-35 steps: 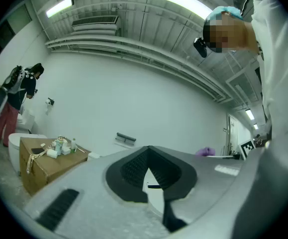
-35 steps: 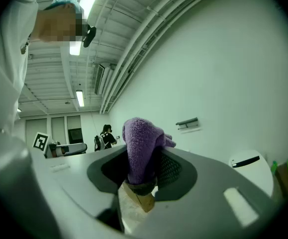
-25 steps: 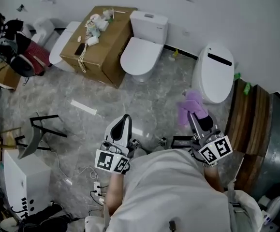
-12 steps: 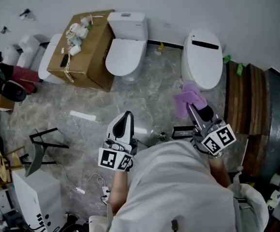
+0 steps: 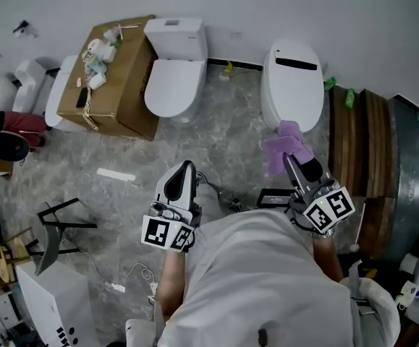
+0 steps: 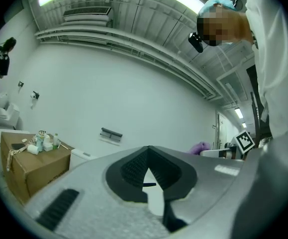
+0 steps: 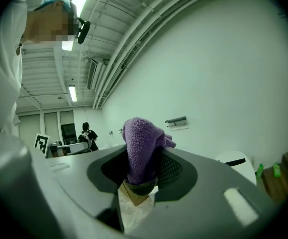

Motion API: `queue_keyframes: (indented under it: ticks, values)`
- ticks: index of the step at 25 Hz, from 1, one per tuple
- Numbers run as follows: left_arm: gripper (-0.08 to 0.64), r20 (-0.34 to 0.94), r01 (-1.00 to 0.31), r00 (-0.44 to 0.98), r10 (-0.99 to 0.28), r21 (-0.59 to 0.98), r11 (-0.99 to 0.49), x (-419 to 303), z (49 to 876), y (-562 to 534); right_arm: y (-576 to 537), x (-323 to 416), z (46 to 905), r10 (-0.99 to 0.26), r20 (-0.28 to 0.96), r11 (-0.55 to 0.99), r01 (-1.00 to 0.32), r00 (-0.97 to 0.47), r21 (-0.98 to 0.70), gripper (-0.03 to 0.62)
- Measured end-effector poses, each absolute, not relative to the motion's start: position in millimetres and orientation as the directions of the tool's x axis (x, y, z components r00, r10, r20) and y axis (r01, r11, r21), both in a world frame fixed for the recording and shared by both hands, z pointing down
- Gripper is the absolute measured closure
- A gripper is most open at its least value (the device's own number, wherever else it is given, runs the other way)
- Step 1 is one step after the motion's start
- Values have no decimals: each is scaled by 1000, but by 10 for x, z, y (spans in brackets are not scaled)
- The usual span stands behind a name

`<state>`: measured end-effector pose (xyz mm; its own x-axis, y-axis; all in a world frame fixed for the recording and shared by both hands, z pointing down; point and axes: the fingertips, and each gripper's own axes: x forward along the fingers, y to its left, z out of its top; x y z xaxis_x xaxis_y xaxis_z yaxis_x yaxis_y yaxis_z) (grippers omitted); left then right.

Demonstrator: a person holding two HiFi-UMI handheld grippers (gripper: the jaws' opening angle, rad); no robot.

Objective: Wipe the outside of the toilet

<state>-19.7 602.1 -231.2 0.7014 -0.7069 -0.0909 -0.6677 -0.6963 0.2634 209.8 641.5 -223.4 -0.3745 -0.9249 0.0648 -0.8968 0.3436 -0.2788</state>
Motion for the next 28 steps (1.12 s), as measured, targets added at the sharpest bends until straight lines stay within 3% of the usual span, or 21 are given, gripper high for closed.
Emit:
queue_keyframes:
  ticks: [11, 28]
  values:
    - [555, -86, -635, 727, -681, 293, -715, -307, -2207, 4866, 5386, 2043, -2162, -942, 128, 269, -923, -312, -274, 449]
    - [555, -113, -583, 759, -641, 322, -746, -1047, -2257, 3176, 3749, 1218, -2319, -936, 190, 259, -946, -296, -198, 449]
